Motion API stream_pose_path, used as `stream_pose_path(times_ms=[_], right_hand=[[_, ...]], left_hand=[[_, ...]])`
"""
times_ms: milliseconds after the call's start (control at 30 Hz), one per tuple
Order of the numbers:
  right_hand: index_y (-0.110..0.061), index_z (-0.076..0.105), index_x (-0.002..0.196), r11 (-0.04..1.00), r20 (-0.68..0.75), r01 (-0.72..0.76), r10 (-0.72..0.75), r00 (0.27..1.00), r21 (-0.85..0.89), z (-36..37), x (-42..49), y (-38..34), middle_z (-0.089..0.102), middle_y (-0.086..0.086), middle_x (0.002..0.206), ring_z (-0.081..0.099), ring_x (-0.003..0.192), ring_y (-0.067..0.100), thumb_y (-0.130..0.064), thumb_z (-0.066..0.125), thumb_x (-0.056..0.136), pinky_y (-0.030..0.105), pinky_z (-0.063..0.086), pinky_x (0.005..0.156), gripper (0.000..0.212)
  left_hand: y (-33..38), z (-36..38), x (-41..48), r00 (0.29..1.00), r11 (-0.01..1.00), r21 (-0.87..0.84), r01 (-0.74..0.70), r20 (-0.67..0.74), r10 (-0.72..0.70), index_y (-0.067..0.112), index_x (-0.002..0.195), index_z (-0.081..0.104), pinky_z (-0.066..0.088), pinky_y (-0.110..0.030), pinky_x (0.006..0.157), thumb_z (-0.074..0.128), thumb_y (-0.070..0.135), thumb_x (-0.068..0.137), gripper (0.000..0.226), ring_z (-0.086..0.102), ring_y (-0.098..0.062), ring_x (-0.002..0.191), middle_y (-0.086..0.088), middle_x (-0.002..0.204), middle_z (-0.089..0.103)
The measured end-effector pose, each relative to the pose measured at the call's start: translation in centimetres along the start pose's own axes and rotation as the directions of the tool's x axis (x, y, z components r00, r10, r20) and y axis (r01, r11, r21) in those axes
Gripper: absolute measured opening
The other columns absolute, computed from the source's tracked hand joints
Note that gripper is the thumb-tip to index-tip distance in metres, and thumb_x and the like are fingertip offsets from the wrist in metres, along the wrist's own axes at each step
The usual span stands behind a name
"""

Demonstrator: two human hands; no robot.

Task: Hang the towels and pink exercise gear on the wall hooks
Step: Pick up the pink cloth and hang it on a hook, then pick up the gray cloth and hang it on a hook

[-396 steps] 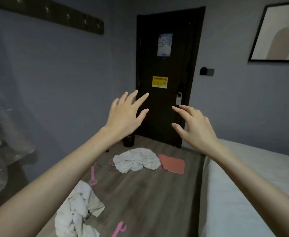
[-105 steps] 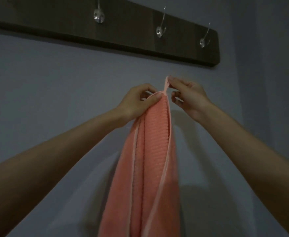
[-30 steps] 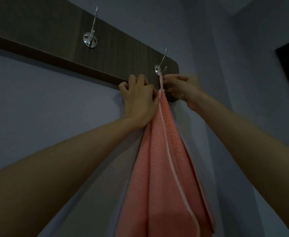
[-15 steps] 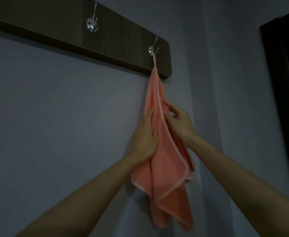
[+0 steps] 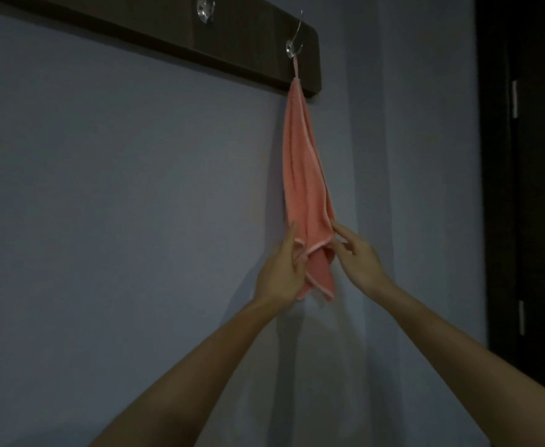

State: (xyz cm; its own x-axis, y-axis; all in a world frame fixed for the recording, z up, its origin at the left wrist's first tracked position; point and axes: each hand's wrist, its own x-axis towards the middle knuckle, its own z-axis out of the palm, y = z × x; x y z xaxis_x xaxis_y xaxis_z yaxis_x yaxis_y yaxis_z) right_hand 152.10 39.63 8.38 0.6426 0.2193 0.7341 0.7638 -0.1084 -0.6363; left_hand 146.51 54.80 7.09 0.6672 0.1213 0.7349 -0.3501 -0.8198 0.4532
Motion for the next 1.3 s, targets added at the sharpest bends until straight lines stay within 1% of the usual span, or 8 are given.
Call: stream_pose_path(times_ms=[100, 167, 367, 500, 733, 900, 1067, 1300], right_hand=[[-0.024, 0.051, 0.134, 0.998, -0.051, 0.061, -0.061, 0.997, 0.009, -1.3, -4.8, -2.2, 0.060, -0.012, 0.123, 0.062, 0.106, 0.010, -0.016, 0.049, 0.096, 0.019, 0.049, 0.090, 0.038], [-0.026, 0.052, 0.134, 0.997, -0.044, 0.068, -0.069, 0.997, -0.030, -2.2, -7.6, -3.7, 0.065, -0.003, 0.122, 0.063, 0.106, 0.014, -0.017, 0.050, 0.095, 0.029, 0.049, 0.093, 0.040], [-0.028, 0.052, 0.132, 0.902, 0.078, 0.272, -0.261, 0.962, -0.335, -6.0, -15.0, -8.9, 0.059, -0.013, 0.125, 0.054, 0.113, 0.003, -0.020, 0.054, 0.094, 0.018, 0.041, 0.095, 0.039], [-0.022, 0.051, 0.133, 0.815, 0.177, 0.377, -0.334, 0.926, -0.439, -8.5, -19.6, -10.4, 0.057, -0.005, 0.133, 0.053, 0.122, 0.011, -0.027, 0.049, 0.094, 0.025, 0.041, 0.104, 0.040], [-0.021, 0.046, 0.137, 0.819, 0.273, 0.308, -0.192, 0.942, -0.484, -13.6, -28.5, -10.5, 0.052, -0.002, 0.138, 0.049, 0.126, 0.014, -0.021, 0.053, 0.095, 0.023, 0.033, 0.105, 0.043], [-0.025, 0.043, 0.139, 0.844, 0.316, 0.229, -0.075, 0.946, -0.485, -19.1, -35.0, -8.5, 0.051, -0.003, 0.140, 0.048, 0.127, 0.014, -0.023, 0.051, 0.096, 0.028, 0.036, 0.106, 0.044], [-0.019, 0.047, 0.136, 0.885, 0.403, 0.191, -0.004, 0.915, -0.425, -24.9, -42.1, -6.9, 0.053, -0.001, 0.137, 0.049, 0.124, 0.015, -0.018, 0.053, 0.095, 0.020, 0.032, 0.102, 0.042], [-0.023, 0.047, 0.135, 0.885, 0.500, 0.111, 0.149, 0.853, -0.452, -30.3, -51.0, -4.8, 0.055, -0.003, 0.134, 0.051, 0.121, 0.014, -0.020, 0.054, 0.094, 0.021, 0.038, 0.096, 0.042]], left_hand=[[2.4, -2.1, -4.4, 1.000, 0.999, 0.015, -0.029, 0.006, 0.029, 0.030, 0.149, 0.019, 0.039, -0.039, 0.105, 0.048, 0.044, 0.089, 0.067, 0.042, -0.022, 0.132, 0.000, 0.148, 0.039], [4.3, -3.5, -7.3, 0.999, 0.999, 0.039, -0.037, 0.006, 0.036, 0.031, 0.148, 0.021, 0.037, -0.037, 0.106, 0.047, 0.047, 0.089, 0.066, 0.042, -0.022, 0.131, 0.000, 0.146, 0.041], [8.5, -7.3, -14.1, 0.972, 0.946, 0.249, -0.208, -0.056, 0.228, 0.022, 0.142, 0.038, 0.043, -0.044, 0.099, 0.039, 0.045, 0.090, 0.057, 0.052, -0.026, 0.121, -0.004, 0.137, 0.052], [11.5, -9.1, -17.8, 0.972, 0.899, 0.397, -0.186, -0.056, 0.226, 0.027, 0.144, 0.035, 0.037, -0.037, 0.101, 0.042, 0.042, 0.093, 0.053, 0.048, -0.022, 0.124, 0.001, 0.140, 0.048], [16.1, -7.6, -25.8, 0.978, 0.833, 0.521, -0.185, 0.014, 0.209, 0.024, 0.144, 0.035, 0.033, -0.037, 0.102, 0.046, 0.037, 0.096, 0.052, 0.043, -0.020, 0.129, 0.000, 0.143, 0.045], [20.2, -3.1, -31.3, 0.994, 0.840, 0.532, -0.109, 0.060, 0.092, 0.027, 0.146, 0.031, 0.030, -0.035, 0.104, 0.044, 0.039, 0.096, 0.053, 0.041, -0.021, 0.131, -0.002, 0.145, 0.043], [25.3, 1.8, -38.6, 0.997, 0.843, 0.537, -0.032, 0.082, -0.014, 0.026, 0.145, 0.033, 0.029, -0.033, 0.104, 0.044, 0.038, 0.097, 0.051, 0.041, -0.021, 0.131, -0.003, 0.145, 0.043], [29.8, 5.0, -48.0, 0.954, 0.833, 0.547, 0.083, 0.197, -0.224, 0.027, 0.145, 0.032, 0.030, -0.036, 0.104, 0.033, 0.043, 0.096, 0.052, 0.041, -0.022, 0.131, -0.003, 0.146, 0.042]])
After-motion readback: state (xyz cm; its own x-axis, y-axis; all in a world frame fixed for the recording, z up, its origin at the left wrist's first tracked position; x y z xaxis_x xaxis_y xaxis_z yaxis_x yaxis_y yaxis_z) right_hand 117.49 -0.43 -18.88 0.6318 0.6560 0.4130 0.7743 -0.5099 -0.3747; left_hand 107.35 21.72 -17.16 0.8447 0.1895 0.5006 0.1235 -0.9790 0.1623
